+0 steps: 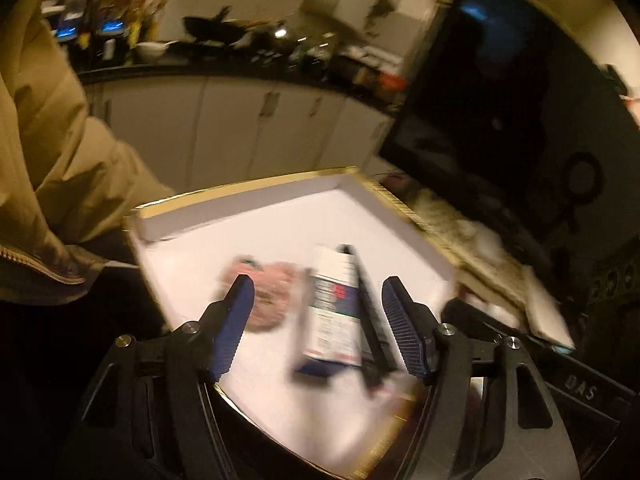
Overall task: Organize objects
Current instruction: 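Release the pink pouch in the tray with the left gripper while the right gripper drops the marker there, then grasp the white staple box with the left gripper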
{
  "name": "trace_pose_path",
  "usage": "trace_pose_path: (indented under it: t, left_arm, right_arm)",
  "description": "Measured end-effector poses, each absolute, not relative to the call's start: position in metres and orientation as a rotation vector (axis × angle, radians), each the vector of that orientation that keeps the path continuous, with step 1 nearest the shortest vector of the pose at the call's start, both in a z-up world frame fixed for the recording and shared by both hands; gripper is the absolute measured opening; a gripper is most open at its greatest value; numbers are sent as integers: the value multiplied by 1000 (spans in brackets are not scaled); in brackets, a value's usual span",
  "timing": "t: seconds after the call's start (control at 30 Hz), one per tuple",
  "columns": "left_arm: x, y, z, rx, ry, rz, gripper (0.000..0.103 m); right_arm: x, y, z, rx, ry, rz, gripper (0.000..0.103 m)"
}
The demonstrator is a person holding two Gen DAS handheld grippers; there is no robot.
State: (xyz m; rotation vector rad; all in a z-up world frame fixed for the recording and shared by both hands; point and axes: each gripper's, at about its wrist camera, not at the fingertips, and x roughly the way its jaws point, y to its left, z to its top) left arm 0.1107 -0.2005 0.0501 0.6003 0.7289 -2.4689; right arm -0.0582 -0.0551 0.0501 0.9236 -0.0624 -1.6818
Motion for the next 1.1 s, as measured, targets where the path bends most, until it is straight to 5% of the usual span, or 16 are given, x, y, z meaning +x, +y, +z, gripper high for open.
trace_pose_path:
  t: [0.1,0.2,0.63,1.1]
  left_arm:
    - [105,-177,50,610,710,-2559,68]
    - [82,-150,46,730,661,-2630,68]
    - [-12,-67,14,1251,620,-2702,68]
    - [-42,-31,-3,1342,284,-2603,69]
  right_arm:
    - [-45,7,54,841,-130,-1766,61]
    - [-42,61,52,792,-250,-1849,74]
    - [-16,120,-4,972,241,-2203,75]
    - [-15,138,-13,984,325,-2267,78]
